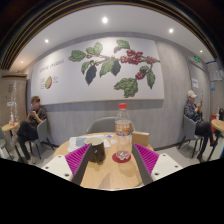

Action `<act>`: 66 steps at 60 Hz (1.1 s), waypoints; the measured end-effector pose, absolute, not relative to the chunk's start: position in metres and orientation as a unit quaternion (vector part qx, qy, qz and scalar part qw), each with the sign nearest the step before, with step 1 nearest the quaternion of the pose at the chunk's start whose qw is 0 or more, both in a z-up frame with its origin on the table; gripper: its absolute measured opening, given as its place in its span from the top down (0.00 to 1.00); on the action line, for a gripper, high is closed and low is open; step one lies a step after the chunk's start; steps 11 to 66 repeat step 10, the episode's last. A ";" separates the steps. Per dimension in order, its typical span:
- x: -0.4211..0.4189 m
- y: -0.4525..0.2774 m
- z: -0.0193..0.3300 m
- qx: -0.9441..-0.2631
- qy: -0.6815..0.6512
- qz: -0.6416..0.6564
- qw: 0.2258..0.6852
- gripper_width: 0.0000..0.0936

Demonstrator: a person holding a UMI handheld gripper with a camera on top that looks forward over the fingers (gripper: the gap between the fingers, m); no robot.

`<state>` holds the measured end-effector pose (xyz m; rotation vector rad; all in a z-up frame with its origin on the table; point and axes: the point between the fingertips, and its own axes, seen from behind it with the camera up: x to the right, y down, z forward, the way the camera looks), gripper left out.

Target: Pour water

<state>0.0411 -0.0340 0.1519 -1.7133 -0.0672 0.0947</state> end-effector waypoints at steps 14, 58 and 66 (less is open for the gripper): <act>0.027 -0.087 0.146 -0.754 -0.016 0.067 0.654 0.10; 0.027 -0.087 0.146 -0.754 -0.016 0.067 0.654 0.10; 0.027 -0.087 0.146 -0.754 -0.016 0.067 0.654 0.10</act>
